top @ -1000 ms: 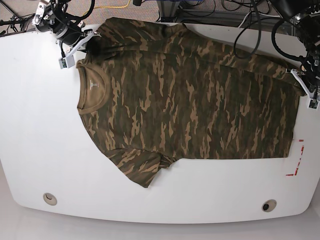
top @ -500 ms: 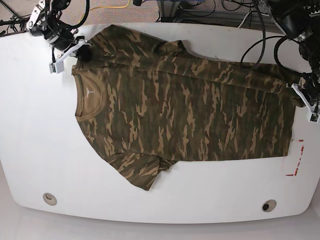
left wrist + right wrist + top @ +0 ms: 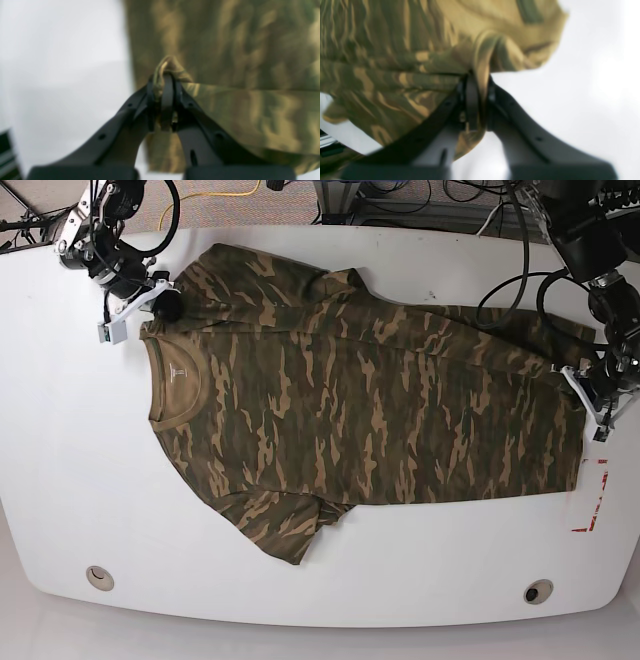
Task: Fold the T-shirt properly
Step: 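Hold the shirt edge with both grippers and smooth it flat, then drag the held collar corner with the right gripper along the shirt edge, then pull the collar corner with the right gripper away from the left gripper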
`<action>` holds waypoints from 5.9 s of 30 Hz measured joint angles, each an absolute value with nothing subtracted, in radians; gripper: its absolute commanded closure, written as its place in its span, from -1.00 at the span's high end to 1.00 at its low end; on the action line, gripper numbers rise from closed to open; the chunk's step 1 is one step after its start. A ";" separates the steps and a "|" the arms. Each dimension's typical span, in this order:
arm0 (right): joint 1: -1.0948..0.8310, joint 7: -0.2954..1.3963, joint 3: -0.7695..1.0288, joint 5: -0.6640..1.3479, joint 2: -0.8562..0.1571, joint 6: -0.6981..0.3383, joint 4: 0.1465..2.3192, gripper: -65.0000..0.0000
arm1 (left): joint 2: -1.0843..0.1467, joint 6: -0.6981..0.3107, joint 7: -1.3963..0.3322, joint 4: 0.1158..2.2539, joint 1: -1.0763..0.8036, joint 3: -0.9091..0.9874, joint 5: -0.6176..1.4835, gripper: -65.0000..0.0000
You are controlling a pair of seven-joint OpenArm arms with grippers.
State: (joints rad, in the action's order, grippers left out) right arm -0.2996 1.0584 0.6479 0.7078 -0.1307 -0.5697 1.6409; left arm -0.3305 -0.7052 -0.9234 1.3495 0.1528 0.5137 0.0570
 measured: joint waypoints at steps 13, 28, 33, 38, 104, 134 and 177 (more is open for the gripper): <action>-0.345 1.053 0.659 0.709 -0.097 -0.576 1.777 0.72 | -0.341 -0.703 -0.927 1.325 0.152 0.498 0.045 -0.48; -0.547 1.100 0.752 0.813 0.031 -0.558 1.863 0.53 | -0.355 -0.701 -0.926 1.332 0.156 0.494 0.052 -0.87; -0.566 1.067 0.745 0.846 0.065 -0.569 1.867 0.53 | -0.356 -0.701 -0.927 1.345 0.149 0.499 0.052 -0.87; -0.577 1.065 0.700 0.843 0.060 -0.567 1.848 0.53 | -0.356 -0.700 -0.926 1.354 0.150 0.496 0.049 -0.87; -0.513 1.172 0.575 1.030 -0.037 -0.644 1.991 -1.00 | -0.356 -0.700 -0.926 1.359 0.130 0.495 0.046 -0.87; -0.163 1.186 0.571 1.025 -0.151 -0.644 1.627 -1.00 | -0.358 -0.700 -0.820 1.345 0.098 0.487 0.046 -0.87; 0.155 1.127 0.514 1.018 -0.308 -0.554 1.222 0.09 | -0.359 -0.701 -0.792 1.345 0.086 0.455 0.045 -0.87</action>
